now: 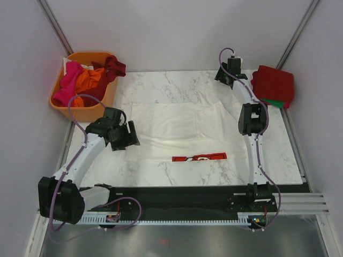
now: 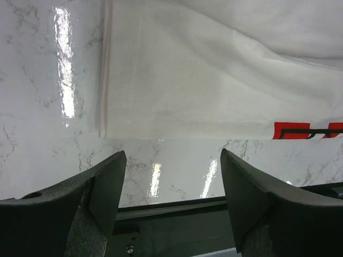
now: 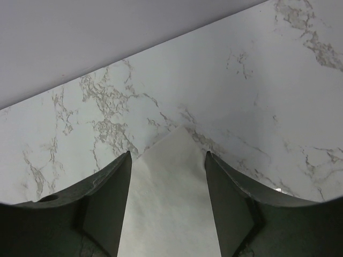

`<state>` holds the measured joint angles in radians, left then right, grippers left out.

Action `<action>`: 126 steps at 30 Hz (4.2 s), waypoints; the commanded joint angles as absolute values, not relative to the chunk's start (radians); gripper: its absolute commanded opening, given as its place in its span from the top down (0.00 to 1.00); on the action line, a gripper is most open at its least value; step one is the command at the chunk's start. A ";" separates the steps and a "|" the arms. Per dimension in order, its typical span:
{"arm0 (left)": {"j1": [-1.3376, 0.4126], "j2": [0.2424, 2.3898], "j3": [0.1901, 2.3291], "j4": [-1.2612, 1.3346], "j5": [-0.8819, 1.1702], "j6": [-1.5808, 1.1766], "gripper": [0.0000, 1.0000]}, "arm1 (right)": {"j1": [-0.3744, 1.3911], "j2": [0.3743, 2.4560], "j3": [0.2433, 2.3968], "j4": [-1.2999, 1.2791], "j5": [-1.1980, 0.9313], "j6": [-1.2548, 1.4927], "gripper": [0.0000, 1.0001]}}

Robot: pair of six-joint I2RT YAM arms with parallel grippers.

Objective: Fold and stack the t-shirts
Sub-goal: Fold the tshirt

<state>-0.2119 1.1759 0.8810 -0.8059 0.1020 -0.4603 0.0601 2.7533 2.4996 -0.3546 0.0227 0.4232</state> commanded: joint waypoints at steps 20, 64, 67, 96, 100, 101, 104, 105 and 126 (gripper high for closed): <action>-0.213 1.150 0.885 -0.778 0.094 -0.446 0.21 | 0.132 2.761 2.459 -0.675 0.037 0.494 1.00; -0.130 2.296 1.959 -0.729 -0.112 -0.262 0.31 | 0.213 1.787 1.494 -0.479 -0.092 0.368 1.00; -0.123 2.336 1.985 -0.730 -0.106 -0.267 0.32 | 0.215 1.772 1.474 -0.482 -0.091 0.364 1.00; -0.101 2.100 1.821 -0.730 -0.089 -0.273 0.98 | 0.210 1.536 1.421 -0.558 -0.011 0.359 1.00; -0.101 1.987 1.732 -0.730 -0.095 -0.291 0.98 | 0.210 1.422 1.353 -0.586 0.021 0.353 1.00; -0.101 1.967 1.715 -0.730 -0.094 -0.294 0.98 | 0.210 1.402 1.344 -0.592 0.034 0.359 1.00; -0.101 1.896 1.654 -0.730 -0.104 -0.298 0.98 | 0.212 1.335 1.301 -0.615 0.063 0.370 1.00; -0.101 1.860 1.628 -0.730 -0.112 -0.298 0.98 | 0.212 1.321 1.290 -0.621 0.070 0.379 1.00; -0.104 1.421 1.122 -0.741 -0.081 -0.333 0.98 | 0.210 0.950 0.985 -0.736 0.124 0.433 1.00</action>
<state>-0.1024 1.4769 1.1759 -0.7353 -0.0799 -0.3050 0.2104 0.9821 1.0130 -0.7094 0.0910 0.4114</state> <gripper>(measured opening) 0.044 0.011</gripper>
